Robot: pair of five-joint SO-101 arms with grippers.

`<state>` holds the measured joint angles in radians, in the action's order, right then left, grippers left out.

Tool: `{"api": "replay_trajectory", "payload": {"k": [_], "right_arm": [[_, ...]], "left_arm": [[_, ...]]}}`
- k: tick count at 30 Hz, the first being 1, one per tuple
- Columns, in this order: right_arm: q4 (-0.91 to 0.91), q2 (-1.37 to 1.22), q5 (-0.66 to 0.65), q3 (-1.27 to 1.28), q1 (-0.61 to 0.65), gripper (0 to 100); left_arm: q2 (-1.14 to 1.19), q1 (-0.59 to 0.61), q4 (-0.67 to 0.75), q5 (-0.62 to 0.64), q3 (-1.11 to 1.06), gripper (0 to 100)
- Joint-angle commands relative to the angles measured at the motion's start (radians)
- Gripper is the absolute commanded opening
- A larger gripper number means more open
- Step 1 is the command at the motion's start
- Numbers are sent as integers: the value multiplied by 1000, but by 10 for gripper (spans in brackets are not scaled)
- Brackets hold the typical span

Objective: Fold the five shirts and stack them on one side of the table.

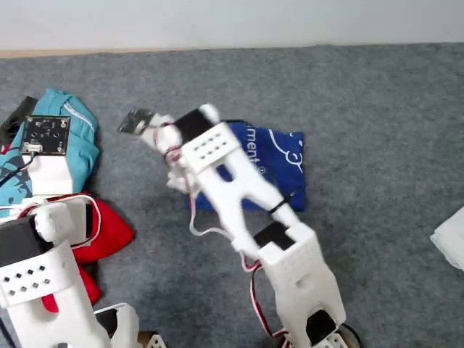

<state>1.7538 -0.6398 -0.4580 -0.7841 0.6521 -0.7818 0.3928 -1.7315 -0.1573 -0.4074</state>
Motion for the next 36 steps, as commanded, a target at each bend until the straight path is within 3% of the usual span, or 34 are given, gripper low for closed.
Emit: {"api": "replay_trajectory", "payload": {"k": [1,6,11,19,36], "right_arm": [[27,53,-23,-11,-90,9],[-2,-42,-35,-11,-101,9],[4,-127,-32,-11,-16,9],[25,-62,-34,-11,64,9],[47,79,-37,-2,-252,9]], "left_arm": [[-21,-8,-23,-6,8,3],[-21,-9,-23,-6,7,3],[-21,-9,-23,-6,7,3],[-21,-8,-23,-6,7,3],[-21,-9,-23,-6,7,3]]}}
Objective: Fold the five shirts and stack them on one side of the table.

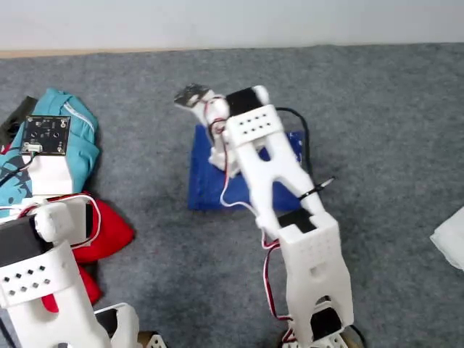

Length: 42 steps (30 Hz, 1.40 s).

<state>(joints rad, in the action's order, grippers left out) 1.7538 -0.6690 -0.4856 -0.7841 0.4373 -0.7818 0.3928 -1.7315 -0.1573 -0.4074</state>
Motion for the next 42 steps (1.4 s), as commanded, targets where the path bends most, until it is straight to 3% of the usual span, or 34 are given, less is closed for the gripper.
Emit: {"api": "replay_trajectory", "payload": {"k": [1,10,17,24,35,42], "right_arm": [[47,127,-9,14,-50,9],[42,351,91,391,-120,9],[-61,308,97,571,-119,9],[-91,226,92,578,-68,9],[-19,384,89,428,-93,9],[-88,222,89,433,-119,9]], "left_arm": [[-21,-9,-23,-6,7,3],[-21,-9,-21,-6,7,3],[-21,-9,-21,-6,7,3],[-21,-9,-21,-6,4,3],[-21,-11,-21,-6,2,3],[-21,-11,-21,-6,2,3]]}}
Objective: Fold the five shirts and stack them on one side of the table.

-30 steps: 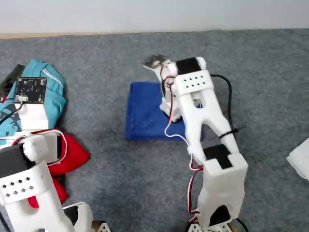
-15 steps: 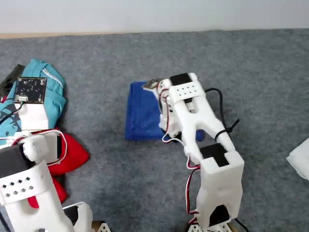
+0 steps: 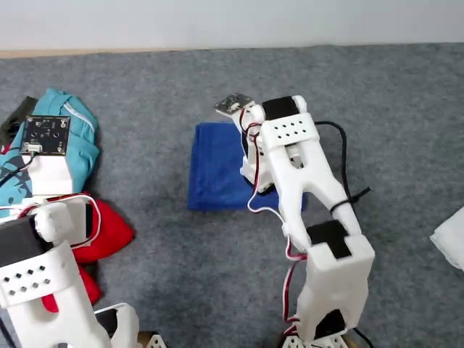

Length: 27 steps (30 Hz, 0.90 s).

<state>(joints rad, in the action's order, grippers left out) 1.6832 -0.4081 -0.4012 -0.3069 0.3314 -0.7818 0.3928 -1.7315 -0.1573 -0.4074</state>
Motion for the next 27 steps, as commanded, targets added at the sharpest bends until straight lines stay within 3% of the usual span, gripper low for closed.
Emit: {"api": "replay_trajectory", "payload": {"k": [1,9,20,27], "right_arm": [[-16,-68,8,-44,-10,9],[2,-151,8,-55,58,9],[114,156,18,-152,41,9],[113,266,218,-40,-36,9]], "left_arm": [[-21,-11,-21,-6,2,3],[-21,-11,-21,-6,2,3],[-21,-11,-21,-6,13,3],[-21,-9,-21,-2,70,3]]}}
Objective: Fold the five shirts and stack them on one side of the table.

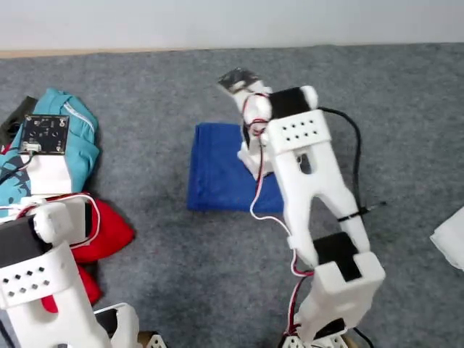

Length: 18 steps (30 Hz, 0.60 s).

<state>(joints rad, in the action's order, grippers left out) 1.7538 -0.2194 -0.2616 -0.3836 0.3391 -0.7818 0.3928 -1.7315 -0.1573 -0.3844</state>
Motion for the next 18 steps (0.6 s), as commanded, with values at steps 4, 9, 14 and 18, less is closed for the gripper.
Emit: {"api": "replay_trajectory", "payload": {"k": [4,9,14,18], "right_arm": [[41,81,371,126,-70,13],[8,45,675,147,-59,69],[-59,-25,756,147,-62,207],[-145,-59,832,146,-54,308]], "left_arm": [[-21,-9,-23,-5,99,3],[-21,-11,-21,-8,160,3],[-21,-11,-21,-8,163,3],[-21,-9,-21,-9,163,3]]}}
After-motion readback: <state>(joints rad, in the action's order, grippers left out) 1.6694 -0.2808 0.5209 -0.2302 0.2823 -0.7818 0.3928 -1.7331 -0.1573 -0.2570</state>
